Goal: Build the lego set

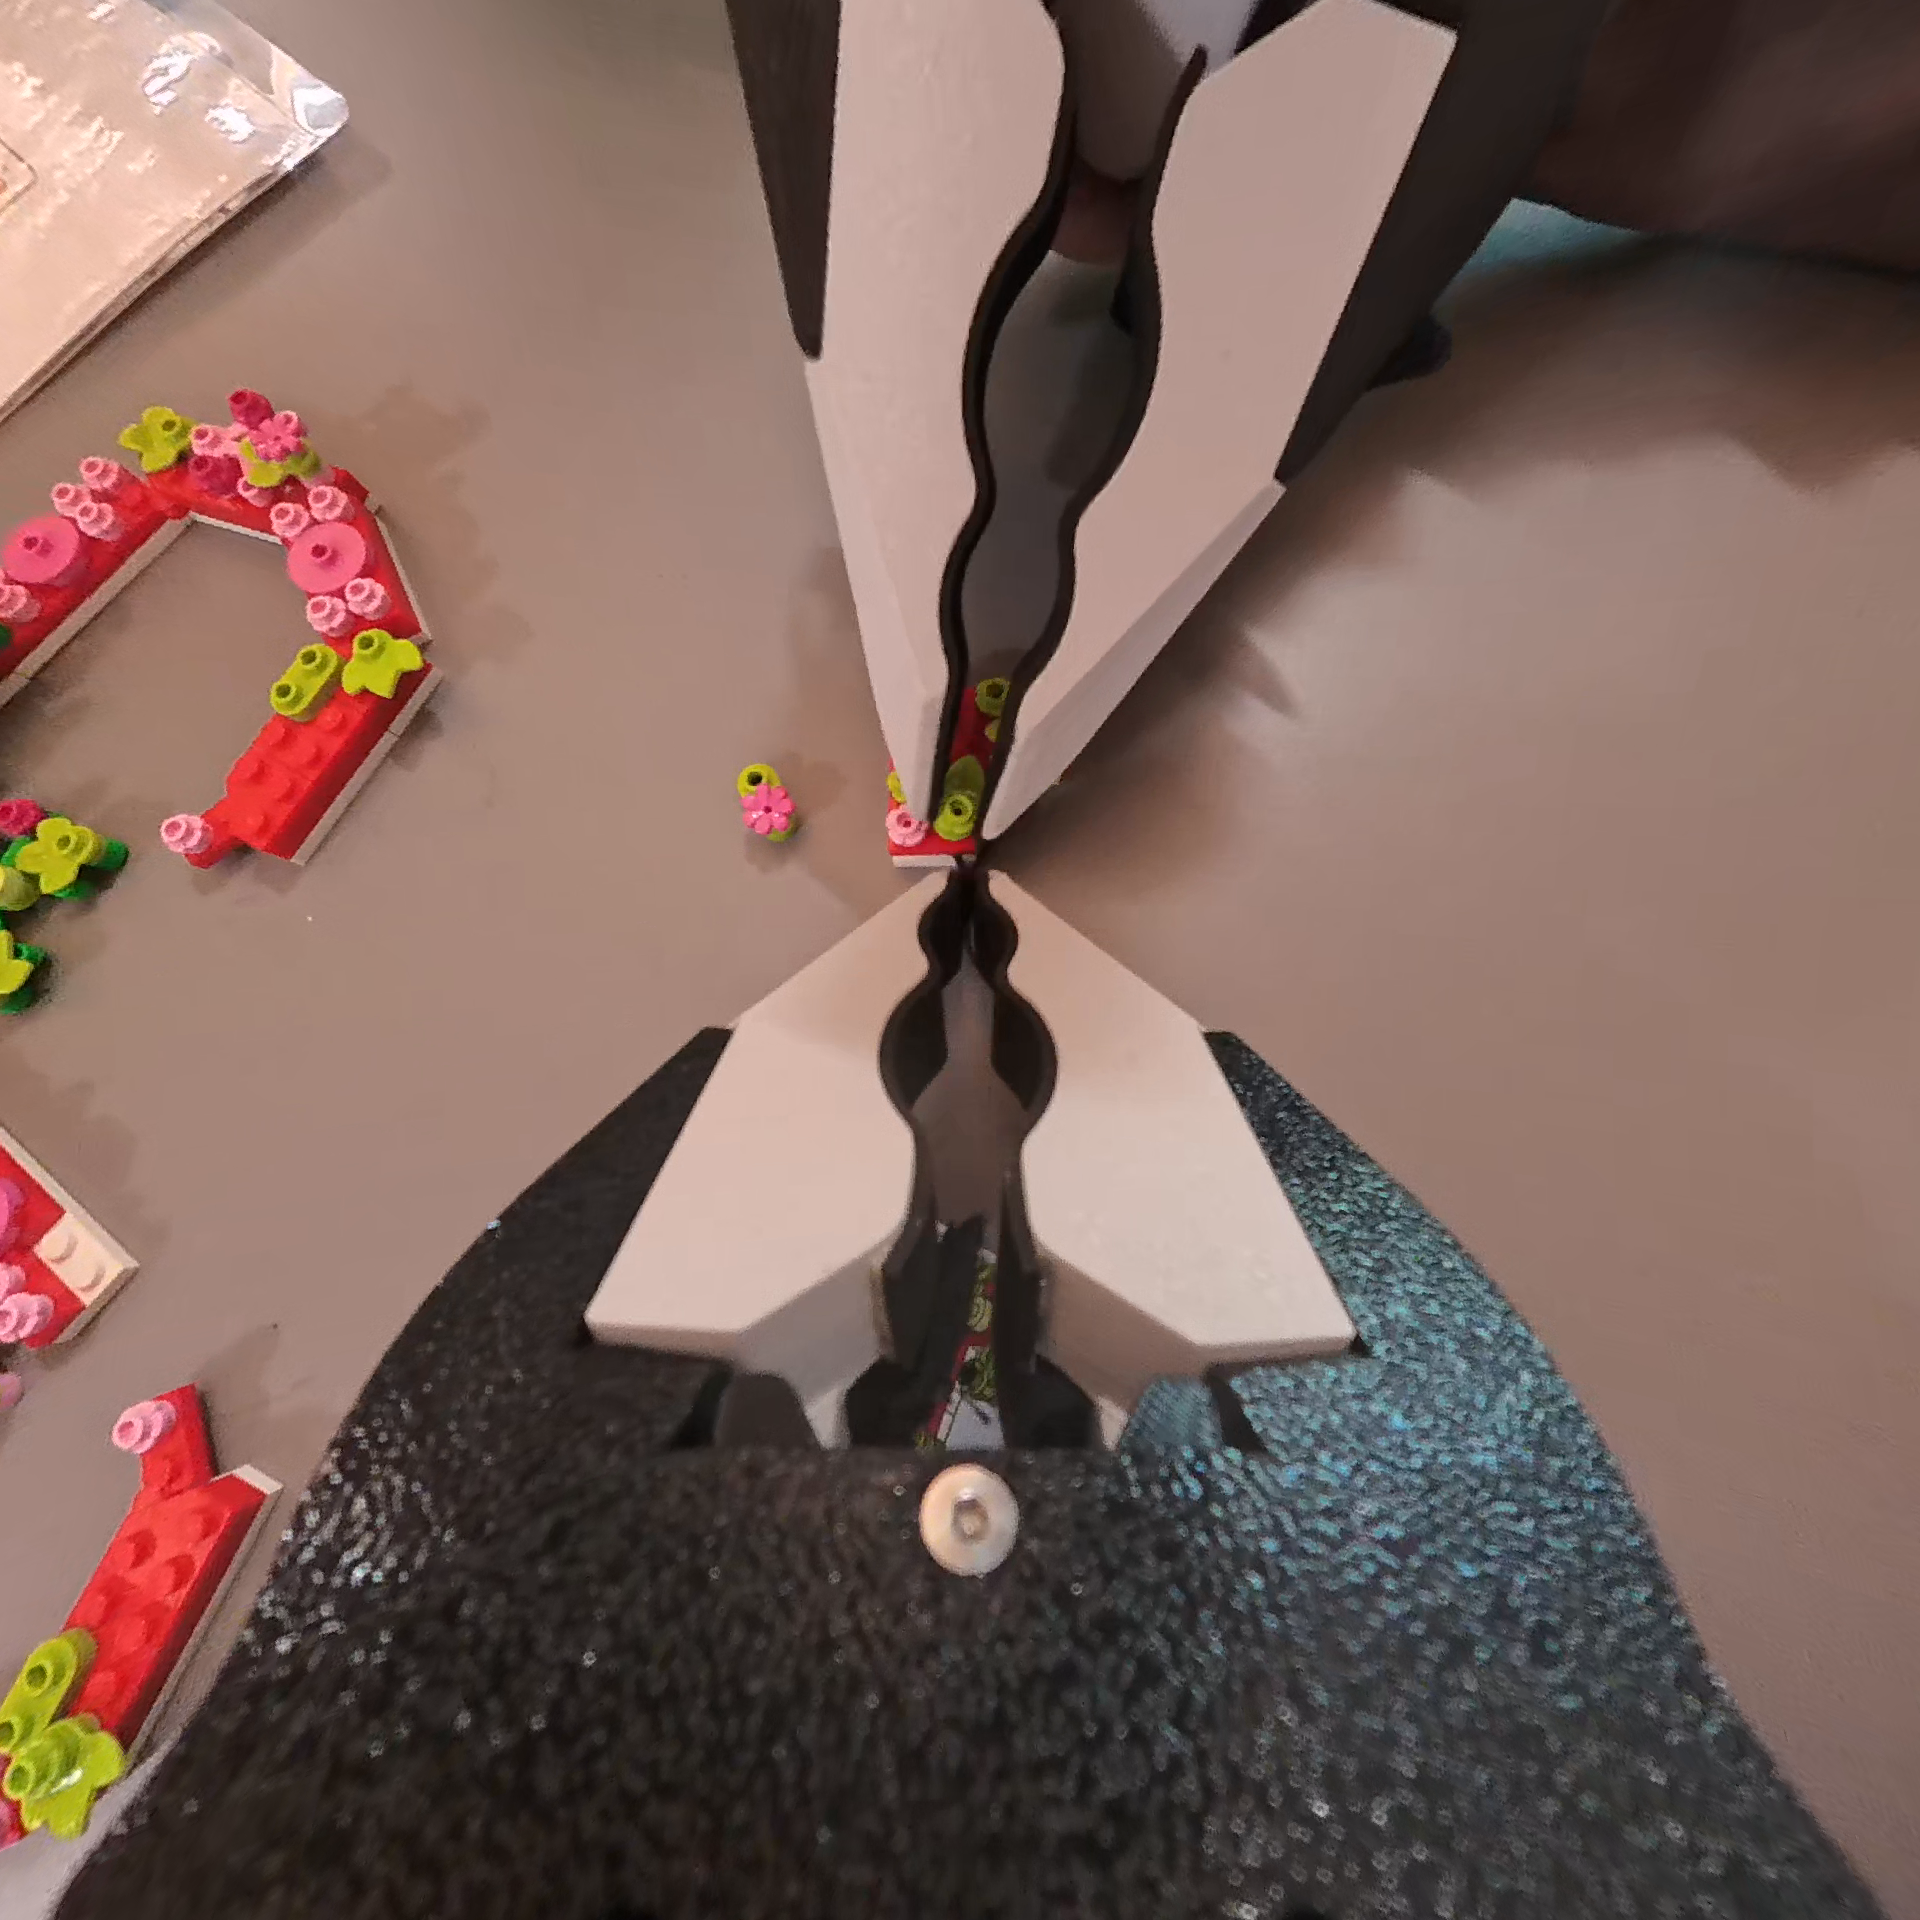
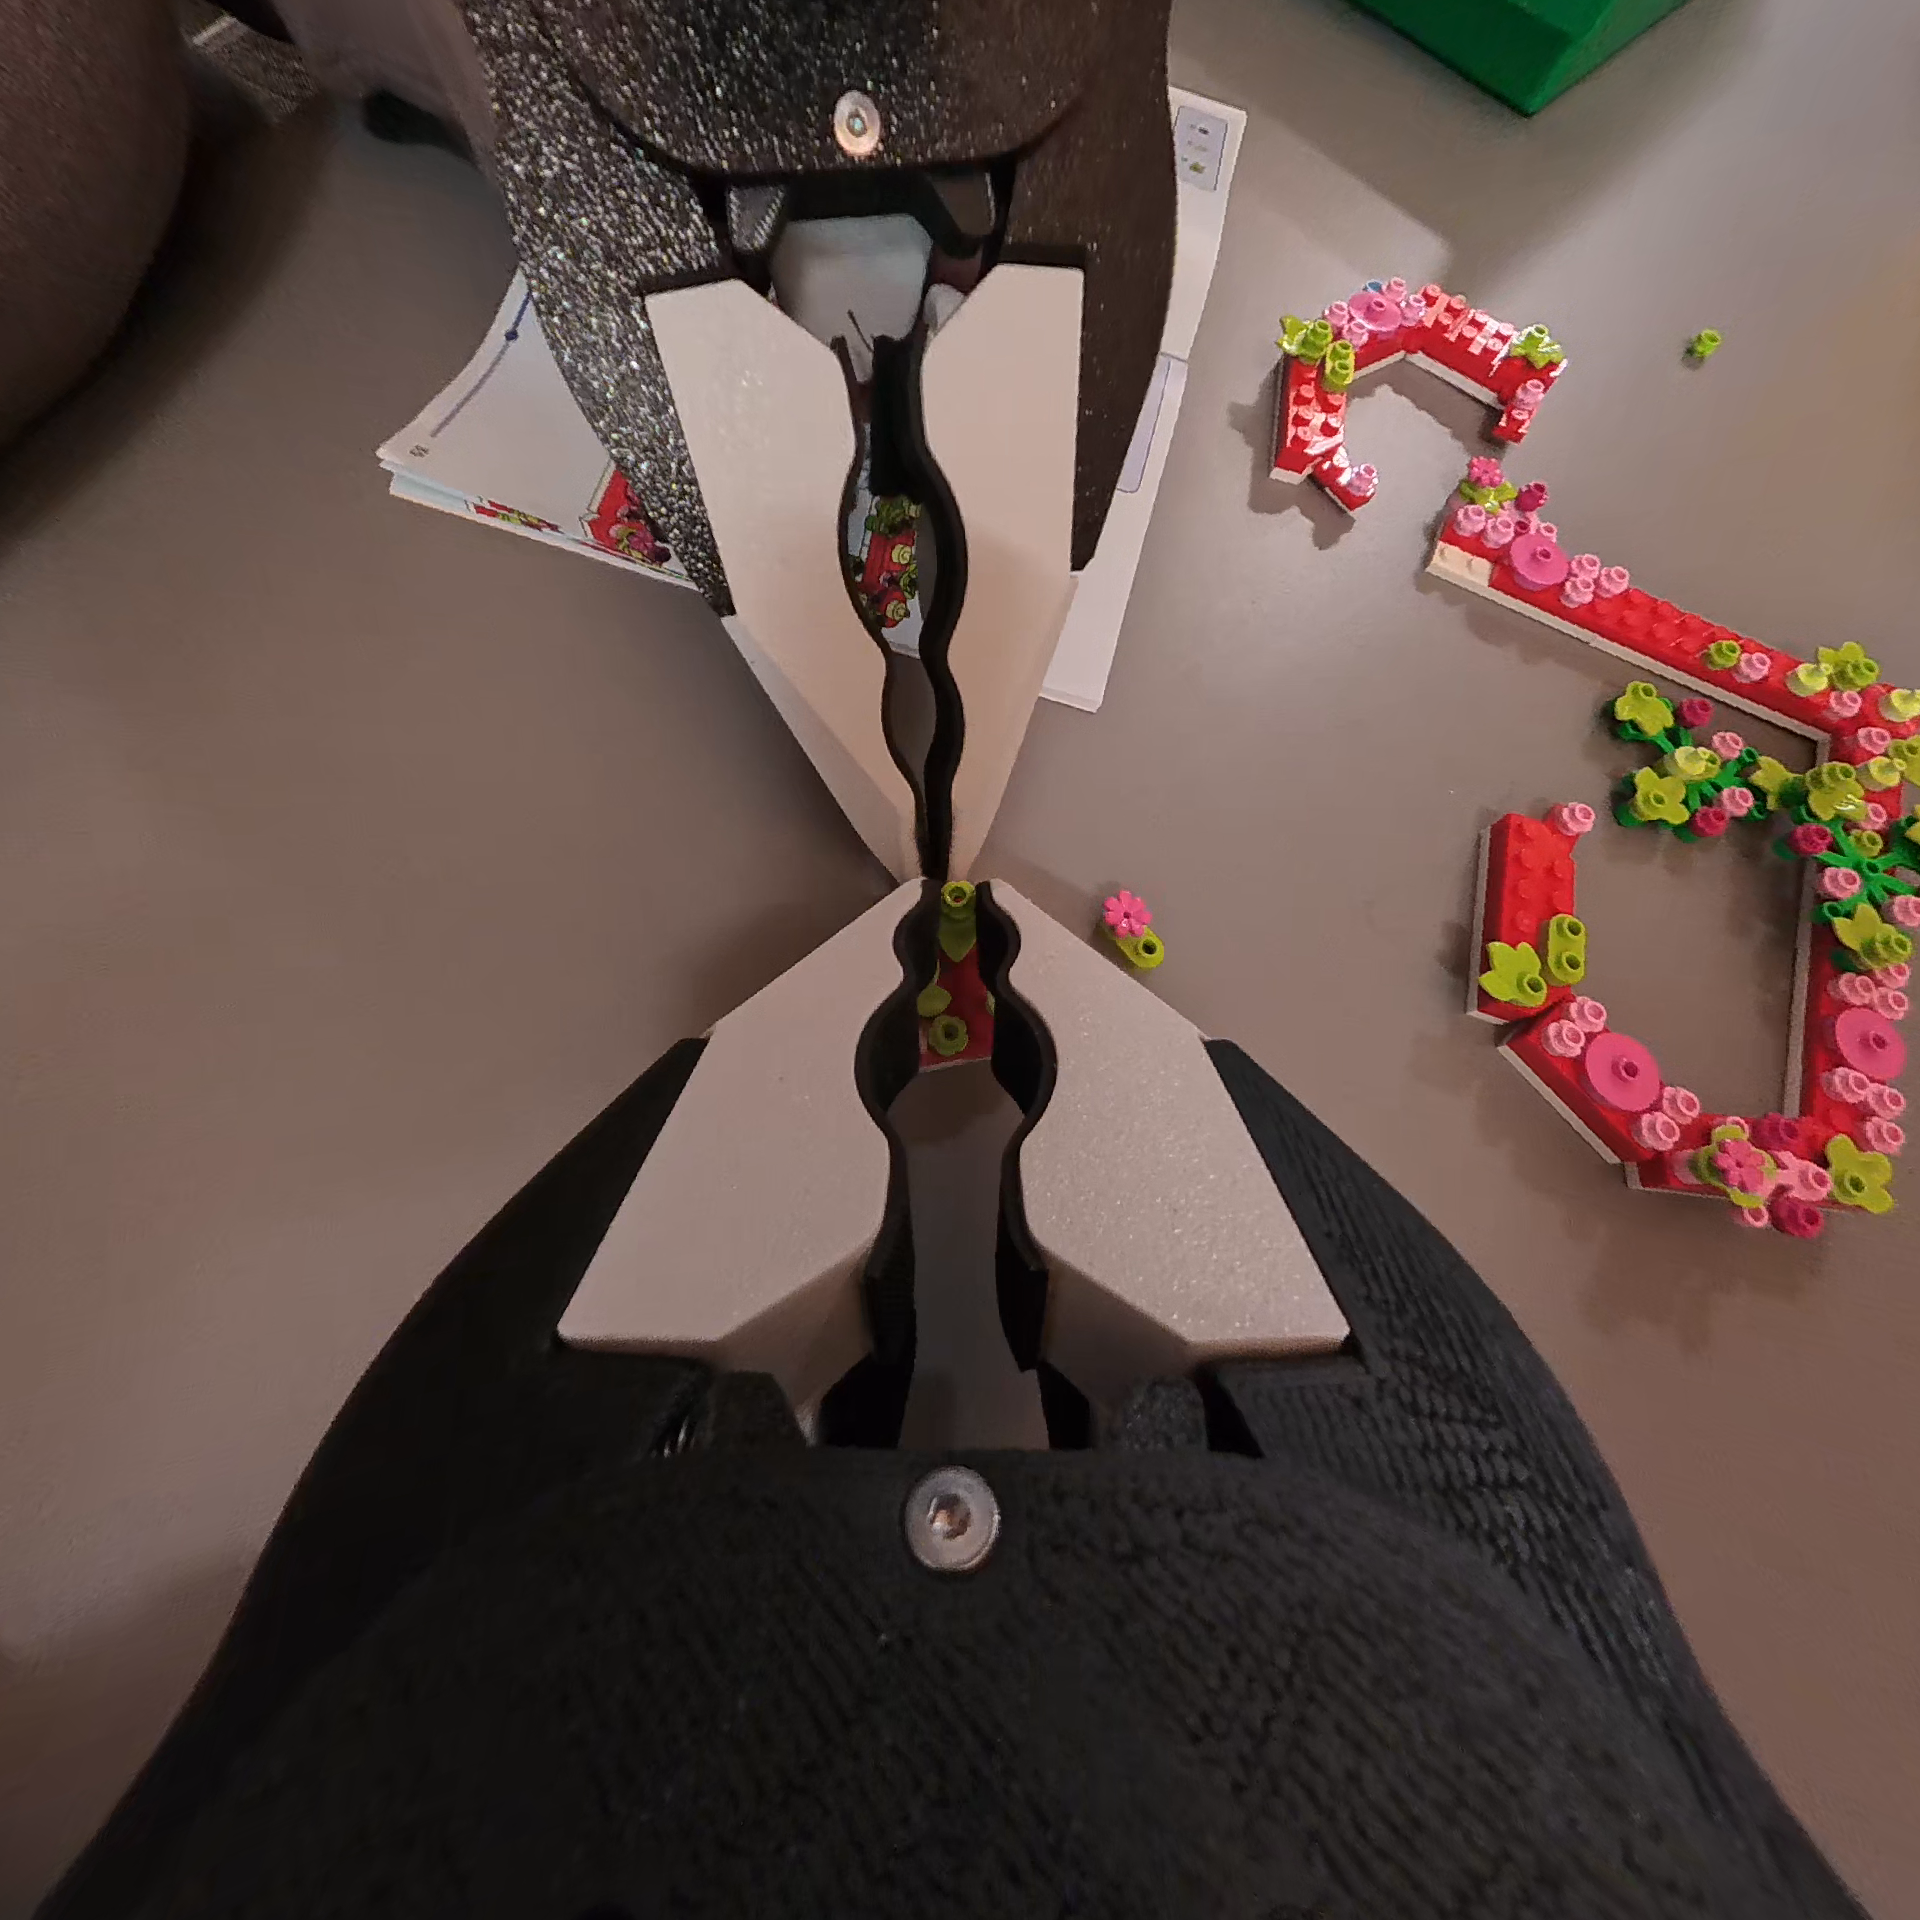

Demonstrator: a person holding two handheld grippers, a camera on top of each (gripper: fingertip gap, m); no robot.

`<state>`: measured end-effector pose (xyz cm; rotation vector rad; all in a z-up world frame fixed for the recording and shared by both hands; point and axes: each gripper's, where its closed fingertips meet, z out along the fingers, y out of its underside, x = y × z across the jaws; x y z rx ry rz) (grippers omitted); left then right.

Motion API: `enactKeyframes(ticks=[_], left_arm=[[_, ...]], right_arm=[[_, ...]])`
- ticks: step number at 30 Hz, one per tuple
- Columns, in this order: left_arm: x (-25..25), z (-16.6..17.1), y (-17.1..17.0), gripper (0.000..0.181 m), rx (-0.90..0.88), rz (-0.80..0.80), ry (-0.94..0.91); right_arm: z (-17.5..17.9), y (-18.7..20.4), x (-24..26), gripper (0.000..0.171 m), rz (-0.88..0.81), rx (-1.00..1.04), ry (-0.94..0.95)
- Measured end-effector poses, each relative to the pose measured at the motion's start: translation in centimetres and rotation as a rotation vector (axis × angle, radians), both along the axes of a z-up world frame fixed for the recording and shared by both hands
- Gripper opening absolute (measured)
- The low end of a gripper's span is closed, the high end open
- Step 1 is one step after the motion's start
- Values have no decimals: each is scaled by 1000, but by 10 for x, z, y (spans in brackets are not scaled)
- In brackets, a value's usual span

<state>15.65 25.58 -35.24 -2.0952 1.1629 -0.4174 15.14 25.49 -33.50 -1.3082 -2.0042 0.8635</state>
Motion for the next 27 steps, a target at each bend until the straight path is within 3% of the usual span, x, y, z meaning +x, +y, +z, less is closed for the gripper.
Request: enactKeyframes(ticks=[27], left_arm=[[-1, 0, -1, 0, 70, -51, 27]], right_arm=[[-2, 0, -5, 5, -49, -51, -16]])
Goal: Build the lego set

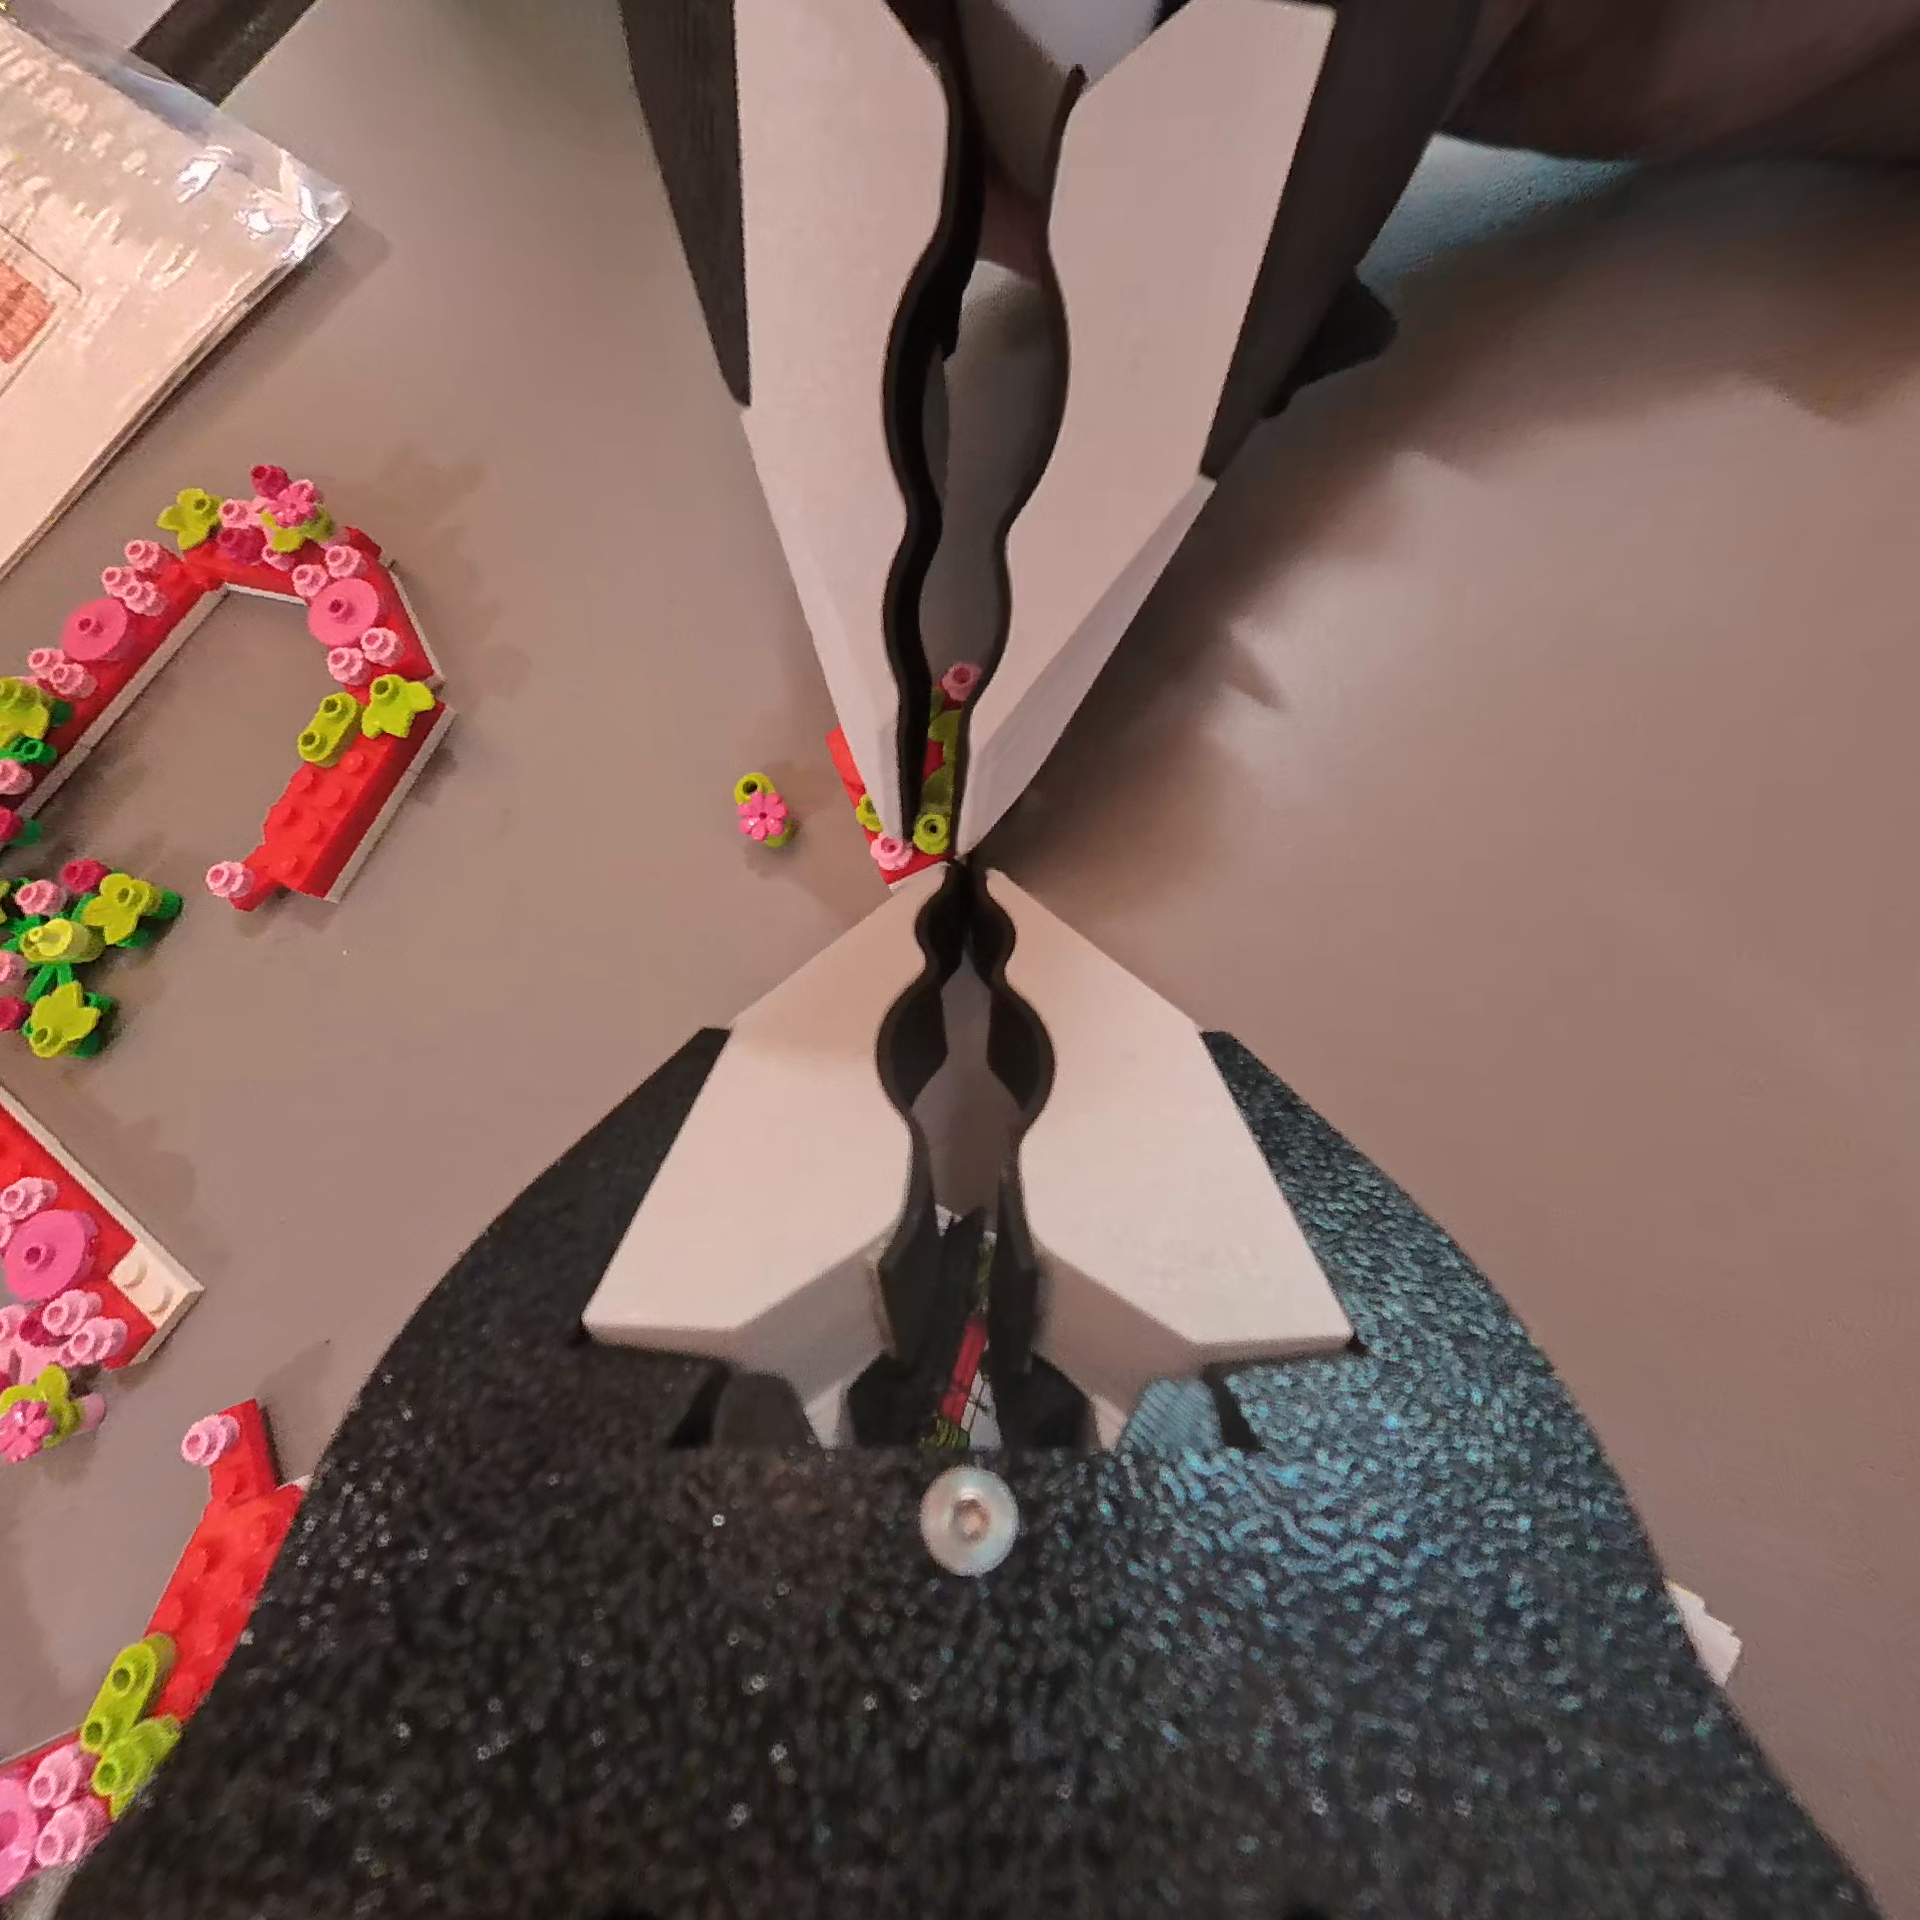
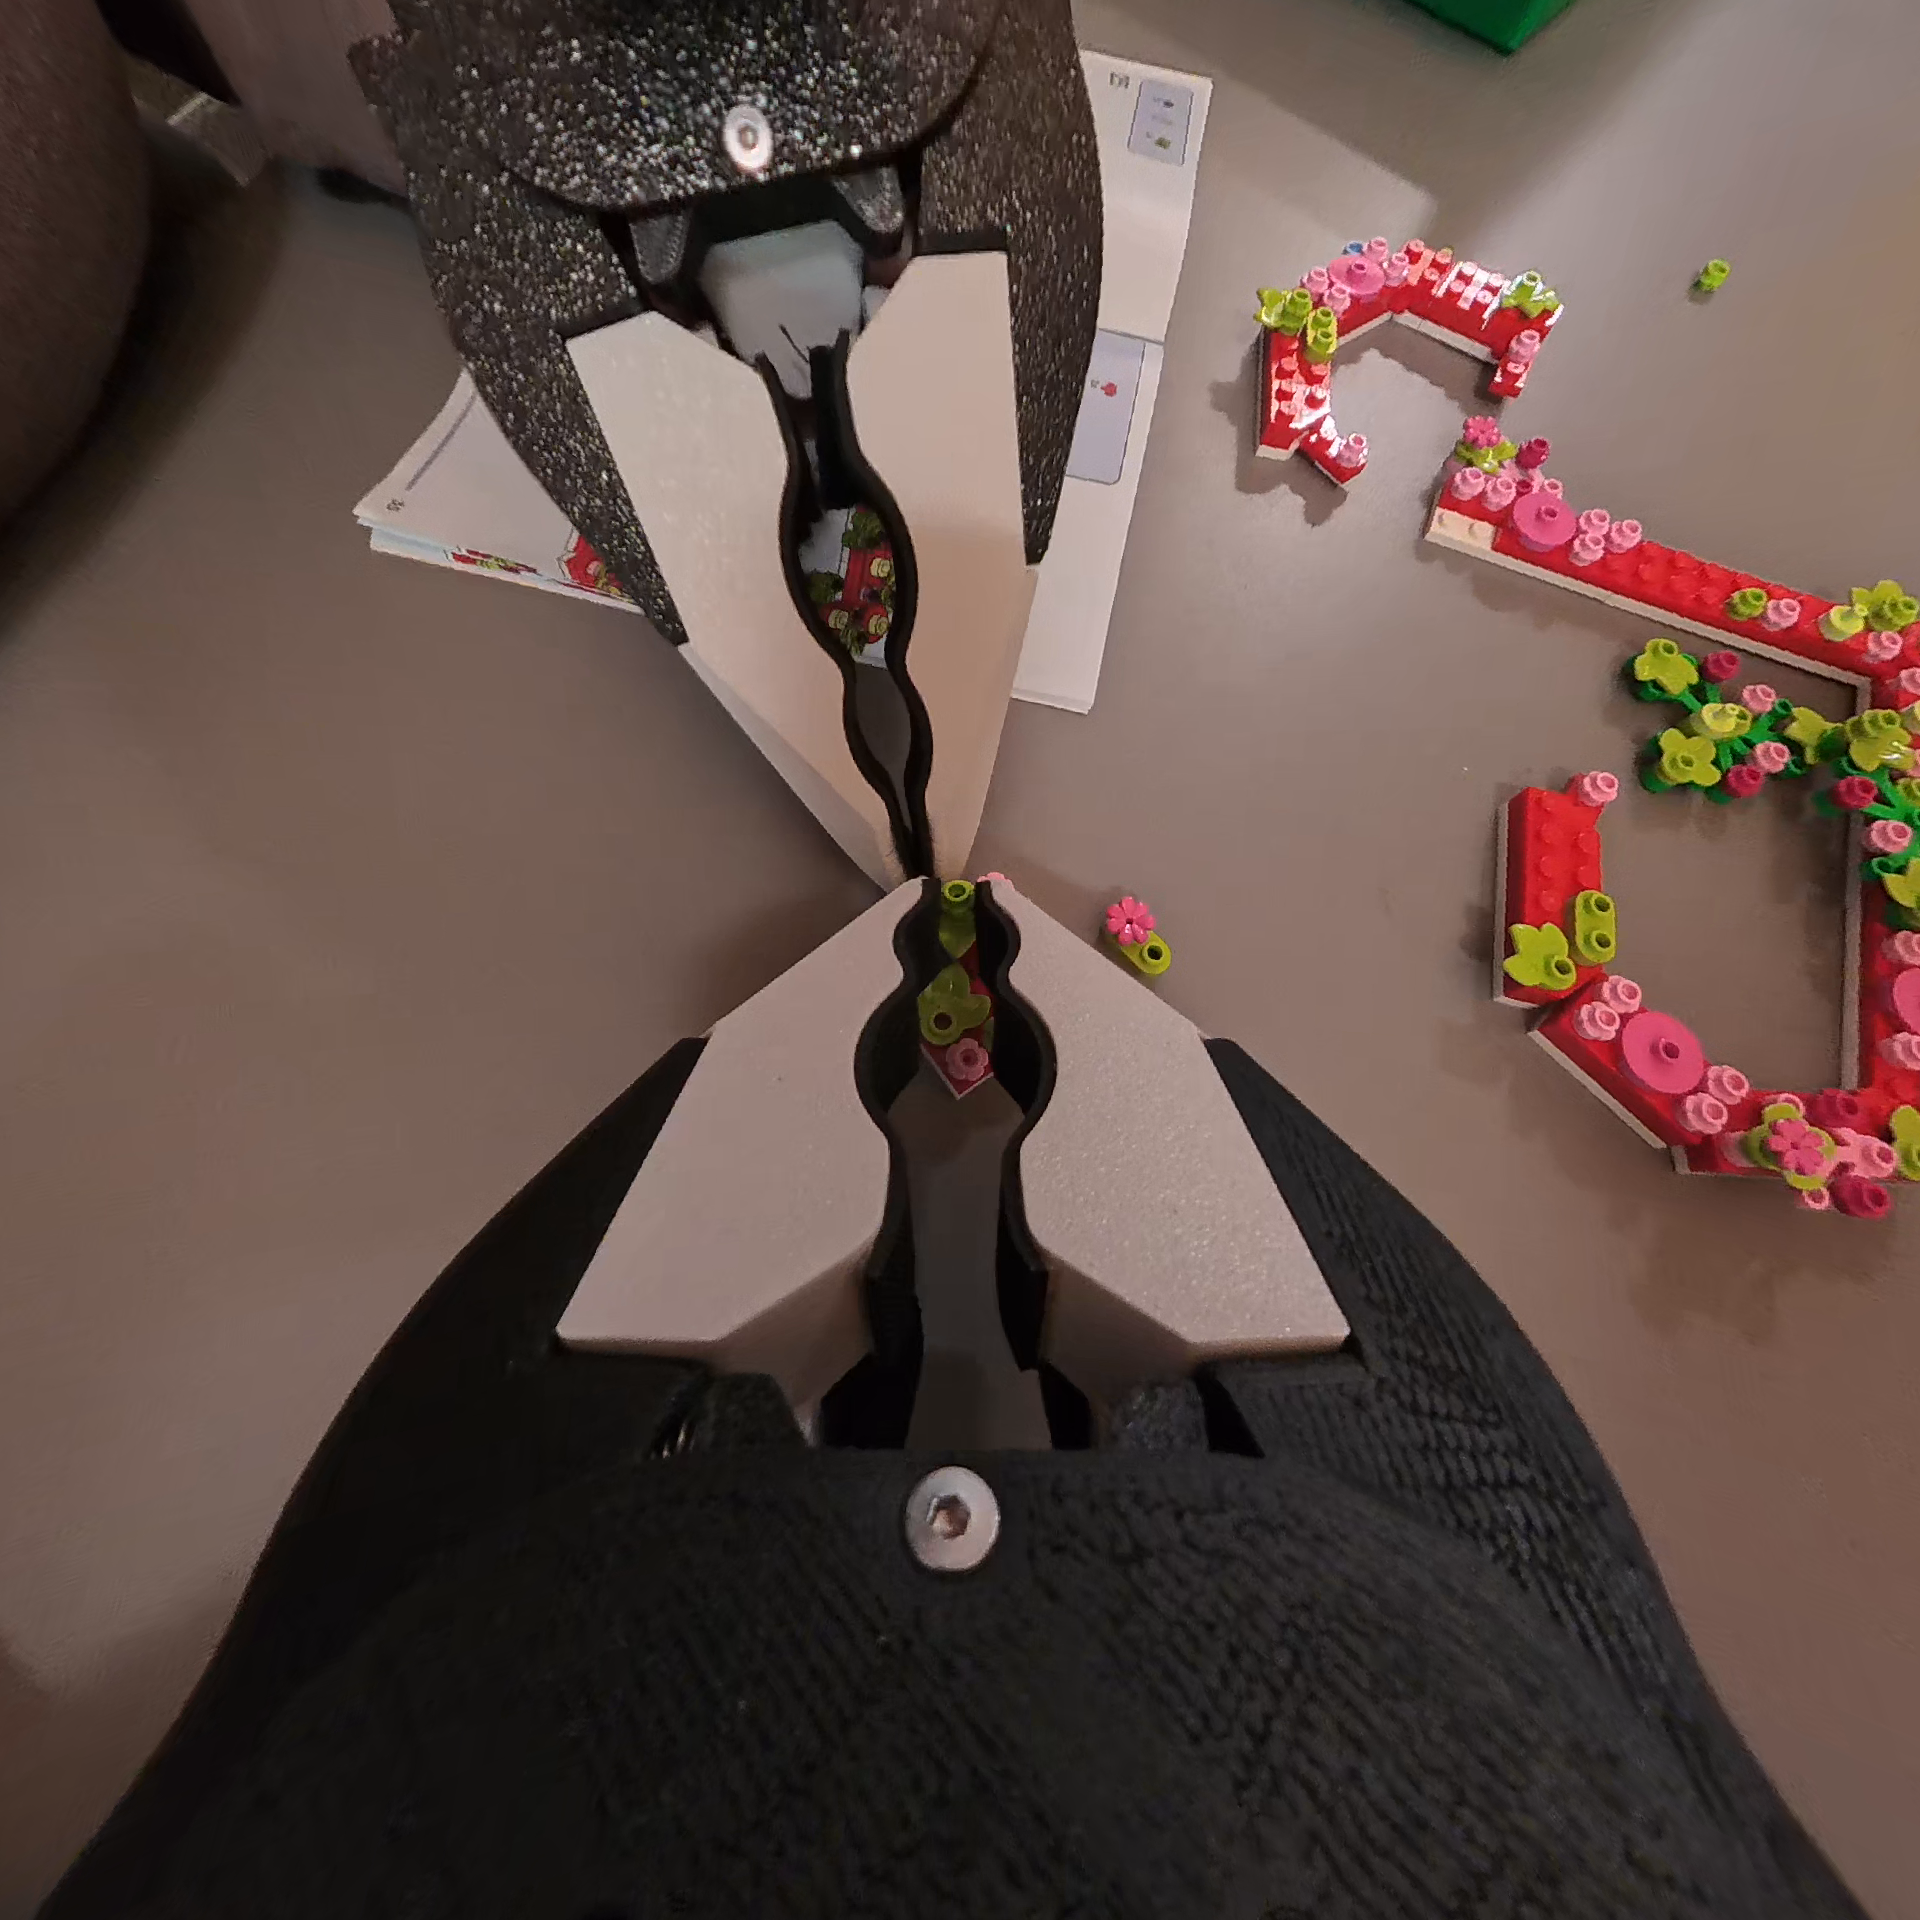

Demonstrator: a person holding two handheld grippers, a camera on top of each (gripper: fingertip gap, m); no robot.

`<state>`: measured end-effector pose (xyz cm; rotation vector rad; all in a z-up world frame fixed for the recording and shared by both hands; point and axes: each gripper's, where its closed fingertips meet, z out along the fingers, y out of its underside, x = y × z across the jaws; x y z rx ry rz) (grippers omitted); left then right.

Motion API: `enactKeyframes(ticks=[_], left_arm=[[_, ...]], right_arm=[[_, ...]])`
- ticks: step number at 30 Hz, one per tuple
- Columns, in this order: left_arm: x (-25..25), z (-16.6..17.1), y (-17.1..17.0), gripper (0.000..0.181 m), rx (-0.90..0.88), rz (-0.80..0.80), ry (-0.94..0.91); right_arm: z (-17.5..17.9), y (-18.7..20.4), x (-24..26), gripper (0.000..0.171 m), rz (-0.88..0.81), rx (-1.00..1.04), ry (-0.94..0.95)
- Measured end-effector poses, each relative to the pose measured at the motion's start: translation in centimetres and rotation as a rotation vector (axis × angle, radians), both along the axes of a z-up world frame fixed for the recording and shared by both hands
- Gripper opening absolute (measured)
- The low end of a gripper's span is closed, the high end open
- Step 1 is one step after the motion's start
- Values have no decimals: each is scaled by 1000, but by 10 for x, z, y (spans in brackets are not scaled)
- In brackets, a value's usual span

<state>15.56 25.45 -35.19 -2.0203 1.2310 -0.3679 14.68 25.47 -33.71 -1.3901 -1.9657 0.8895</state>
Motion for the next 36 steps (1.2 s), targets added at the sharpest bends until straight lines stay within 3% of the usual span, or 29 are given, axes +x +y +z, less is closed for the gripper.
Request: enactKeyframes(ticks=[36], left_arm=[[1, -1, 0, 0, -18, 4, -55]], right_arm=[[3, 1, 2, 13, 19, 20, 42]])
